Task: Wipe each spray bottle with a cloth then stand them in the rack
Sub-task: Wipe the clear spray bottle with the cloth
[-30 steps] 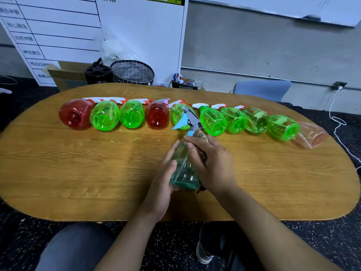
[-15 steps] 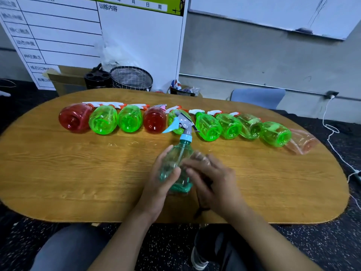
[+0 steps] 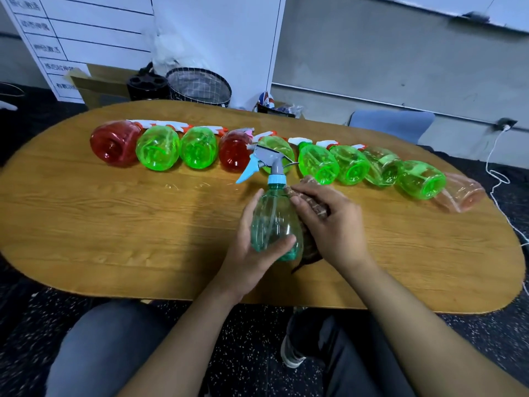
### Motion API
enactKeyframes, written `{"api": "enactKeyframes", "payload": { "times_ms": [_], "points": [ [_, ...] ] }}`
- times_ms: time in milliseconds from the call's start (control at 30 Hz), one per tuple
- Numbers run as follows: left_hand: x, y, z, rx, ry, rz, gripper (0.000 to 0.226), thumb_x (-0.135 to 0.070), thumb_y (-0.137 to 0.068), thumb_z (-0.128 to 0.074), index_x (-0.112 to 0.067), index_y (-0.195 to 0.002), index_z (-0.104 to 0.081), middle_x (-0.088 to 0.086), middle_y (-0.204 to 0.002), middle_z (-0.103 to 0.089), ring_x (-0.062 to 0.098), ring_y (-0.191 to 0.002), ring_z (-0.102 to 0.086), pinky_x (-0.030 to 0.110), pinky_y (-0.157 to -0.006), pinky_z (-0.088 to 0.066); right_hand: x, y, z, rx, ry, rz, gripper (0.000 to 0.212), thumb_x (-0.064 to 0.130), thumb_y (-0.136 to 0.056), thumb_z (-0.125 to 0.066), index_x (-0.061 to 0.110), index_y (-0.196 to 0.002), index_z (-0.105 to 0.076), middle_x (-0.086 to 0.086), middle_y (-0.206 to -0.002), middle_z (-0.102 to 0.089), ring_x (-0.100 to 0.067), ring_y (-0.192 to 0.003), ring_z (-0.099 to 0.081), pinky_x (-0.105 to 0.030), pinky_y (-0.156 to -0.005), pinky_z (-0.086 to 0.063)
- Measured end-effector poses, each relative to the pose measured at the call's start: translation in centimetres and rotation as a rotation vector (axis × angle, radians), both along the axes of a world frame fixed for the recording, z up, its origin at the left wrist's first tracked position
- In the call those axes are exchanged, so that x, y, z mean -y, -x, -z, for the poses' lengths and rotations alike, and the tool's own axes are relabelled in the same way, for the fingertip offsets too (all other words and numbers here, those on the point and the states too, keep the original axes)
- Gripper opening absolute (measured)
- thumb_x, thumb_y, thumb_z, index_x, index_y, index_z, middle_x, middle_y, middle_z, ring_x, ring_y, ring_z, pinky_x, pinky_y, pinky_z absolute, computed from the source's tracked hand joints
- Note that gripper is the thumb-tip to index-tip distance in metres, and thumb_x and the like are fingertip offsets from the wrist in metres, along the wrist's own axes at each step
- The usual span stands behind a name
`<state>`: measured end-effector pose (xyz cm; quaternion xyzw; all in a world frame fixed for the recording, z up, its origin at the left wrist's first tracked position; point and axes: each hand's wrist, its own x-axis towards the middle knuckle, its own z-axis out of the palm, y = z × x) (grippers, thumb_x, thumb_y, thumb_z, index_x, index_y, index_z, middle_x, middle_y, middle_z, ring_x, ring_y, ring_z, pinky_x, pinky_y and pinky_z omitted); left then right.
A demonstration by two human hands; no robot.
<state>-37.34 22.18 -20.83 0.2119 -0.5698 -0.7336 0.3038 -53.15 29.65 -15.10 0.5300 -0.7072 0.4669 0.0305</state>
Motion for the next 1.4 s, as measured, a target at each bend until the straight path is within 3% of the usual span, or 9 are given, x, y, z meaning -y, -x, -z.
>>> {"api": "enactKeyframes", "payload": {
  "times_ms": [100,300,433,600,767,867,1067,1300,1400],
  "points": [
    [-0.1,0.4,0.3,-0.004,0.048,-0.003,0.099,-0.011,-0.084,-0.086,-0.033,-0.164,-0.031,-0.004,-0.144,-0.065,0.016,-0.131,-0.066,0.028,-0.100,-0.057,0.3,1.1,-2.1,-0.093,0.033,0.042,0.018,0.027,-0.096,-0.077,0.021,-0.113,-0.079,0.012,-0.110,-0.075,-0.002,-0.103,-0.069,-0.020,-0.092,-0.052],
    [0.1,0.7,0.9,0.024,0.150,0.013,0.094,-0.028,-0.086,-0.087,-0.039,-0.163,-0.034,0.000,-0.154,-0.058,0.021,-0.139,-0.060,0.041,-0.111,-0.053,2.3,2.9,-3.5,-0.281,-0.086,0.109,0.021,0.043,-0.098,-0.069,0.032,-0.113,-0.079,0.006,-0.100,-0.071,-0.014,-0.087,-0.067,-0.041,-0.071,-0.056],
    [0.0,0.7,1.0,0.024,0.147,0.002,0.090,-0.023,-0.090,-0.083,-0.033,-0.165,-0.033,-0.001,-0.154,-0.057,0.017,-0.140,-0.059,0.036,-0.111,-0.053,2.2,2.5,-3.1,-0.345,-0.200,-0.082,0.023,0.045,-0.098,-0.067,0.032,-0.111,-0.080,0.008,-0.098,-0.068,-0.011,-0.084,-0.066,-0.041,-0.068,-0.057],
    [-0.1,0.7,0.8,0.020,0.165,0.027,0.086,-0.022,-0.092,-0.080,-0.035,-0.163,-0.035,-0.006,-0.147,-0.063,0.016,-0.134,-0.064,0.033,-0.105,-0.057,2.5,4.7,-3.9,-0.342,-0.117,0.128,0.021,0.044,-0.097,-0.069,0.031,-0.109,-0.079,0.006,-0.101,-0.073,-0.017,-0.089,-0.069,-0.042,-0.072,-0.058],
    [0.0,0.5,0.7,0.039,0.170,0.002,0.086,-0.023,-0.091,-0.082,-0.035,-0.163,-0.036,-0.007,-0.150,-0.060,0.014,-0.136,-0.062,0.026,-0.103,-0.056,2.3,3.4,-3.4,-0.356,-0.206,-0.078,0.018,0.039,-0.097,-0.071,0.030,-0.110,-0.080,0.010,-0.099,-0.072,-0.010,-0.087,-0.068,-0.040,-0.072,-0.058],
    [-0.2,0.5,0.6,0.053,0.190,0.022,0.086,-0.025,-0.090,-0.082,-0.036,-0.162,-0.037,-0.012,-0.146,-0.063,0.013,-0.134,-0.064,0.028,-0.103,-0.056,2.5,3.9,-3.7,-0.333,-0.129,0.095,0.017,0.040,-0.097,-0.072,0.030,-0.108,-0.079,0.007,-0.100,-0.073,-0.015,-0.087,-0.069,-0.042,-0.070,-0.058],
    [-0.2,0.5,0.7,0.096,0.209,0.000,0.087,-0.036,-0.088,-0.085,-0.041,-0.161,-0.039,-0.008,-0.150,-0.061,0.017,-0.137,-0.062,0.044,-0.113,-0.051,2.3,3.0,-3.1,-0.357,-0.150,0.032,0.017,0.040,-0.097,-0.071,0.031,-0.109,-0.079,0.009,-0.098,-0.071,-0.014,-0.084,-0.068,-0.041,-0.067,-0.057],
    [-0.1,0.4,0.6,0.099,0.217,0.027,0.090,-0.047,-0.084,-0.086,-0.045,-0.160,-0.037,-0.011,-0.151,-0.059,0.013,-0.137,-0.061,0.044,-0.113,-0.053,3.0,2.3,-3.1,-0.472,-0.140,0.041,0.015,0.039,-0.097,-0.074,0.029,-0.107,-0.080,0.008,-0.097,-0.070,-0.018,-0.075,-0.069,-0.028,-0.056,-0.048],
    [-0.2,0.5,0.5,0.117,0.246,0.035,0.088,-0.048,-0.085,-0.086,-0.049,-0.159,-0.038,-0.012,-0.153,-0.058,0.012,-0.139,-0.059,0.044,-0.115,-0.051,3.5,2.7,-3.4,-0.395,-0.090,0.135,0.017,0.041,-0.097,-0.072,0.030,-0.108,-0.080,0.007,-0.097,-0.071,-0.018,-0.078,-0.069,-0.036,-0.059,-0.055]
  ]
}}
